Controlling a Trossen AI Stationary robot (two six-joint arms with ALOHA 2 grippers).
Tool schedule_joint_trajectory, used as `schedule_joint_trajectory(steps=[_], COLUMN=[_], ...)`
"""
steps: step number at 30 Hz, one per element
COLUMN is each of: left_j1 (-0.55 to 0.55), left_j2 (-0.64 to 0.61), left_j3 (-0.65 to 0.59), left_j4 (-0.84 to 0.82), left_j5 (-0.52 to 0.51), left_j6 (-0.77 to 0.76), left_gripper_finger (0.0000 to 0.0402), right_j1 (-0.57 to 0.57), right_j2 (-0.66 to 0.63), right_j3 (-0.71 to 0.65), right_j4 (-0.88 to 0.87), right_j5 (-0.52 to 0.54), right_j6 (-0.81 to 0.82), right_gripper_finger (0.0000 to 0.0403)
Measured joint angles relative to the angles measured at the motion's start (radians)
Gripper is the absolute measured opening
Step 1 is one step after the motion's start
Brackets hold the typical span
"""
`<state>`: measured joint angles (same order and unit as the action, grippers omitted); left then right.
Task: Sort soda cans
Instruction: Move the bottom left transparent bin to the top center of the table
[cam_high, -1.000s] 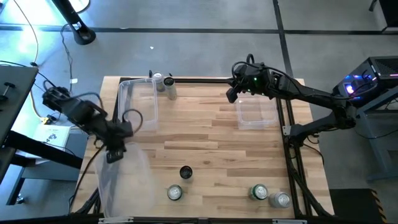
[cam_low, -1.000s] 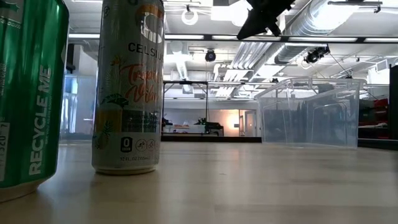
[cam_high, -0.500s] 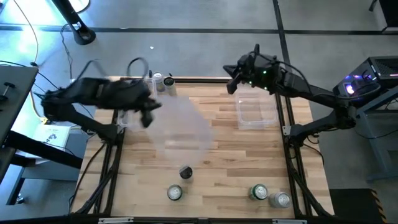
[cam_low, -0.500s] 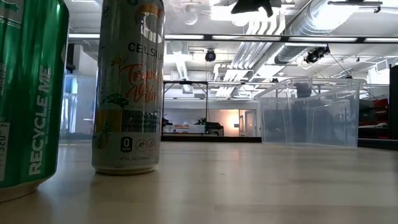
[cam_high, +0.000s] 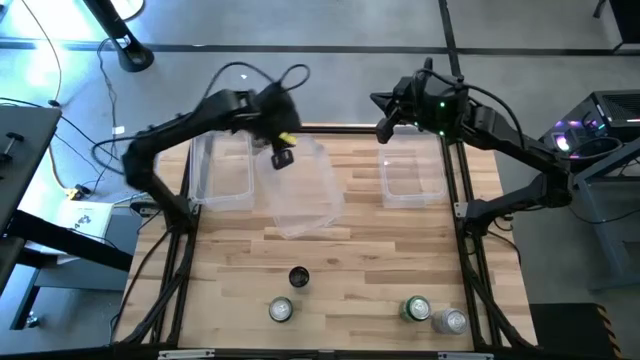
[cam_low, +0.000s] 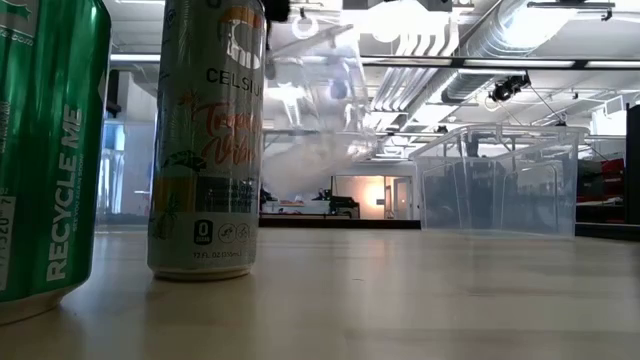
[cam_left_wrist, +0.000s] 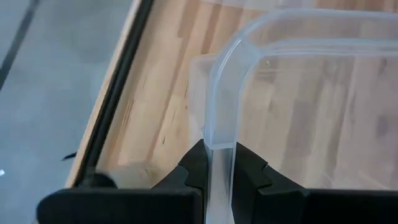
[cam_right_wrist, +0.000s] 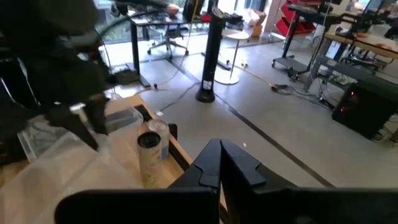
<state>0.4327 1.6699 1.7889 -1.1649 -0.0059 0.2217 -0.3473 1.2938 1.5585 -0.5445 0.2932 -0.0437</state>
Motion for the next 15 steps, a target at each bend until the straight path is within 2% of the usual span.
schedule_joint_trajectory(steps=[6,11,15], left_j1=[0.029,0.028,0.028], left_j2=[0.206,0.343,0.392], left_j3=[0.159,0.239,0.251], left_j4=[-0.096,-0.153,-0.149], left_j5=[-0.015,-0.052,-0.053], left_j6=[0.181,0.235,0.243], left_gripper_finger=[0.0034,0.0041,0.0044], right_j1=[0.000,0.000,0.001], right_j2=[0.000,0.000,0.000], right_j3=[-0.001,-0.002,-0.002], right_j4=[-0.034,-0.035,-0.036], right_j5=[0.001,0.038,0.040], right_j6=[0.006,0.044,0.047], right_gripper_finger=[0.0000,0.0000,0.0000])
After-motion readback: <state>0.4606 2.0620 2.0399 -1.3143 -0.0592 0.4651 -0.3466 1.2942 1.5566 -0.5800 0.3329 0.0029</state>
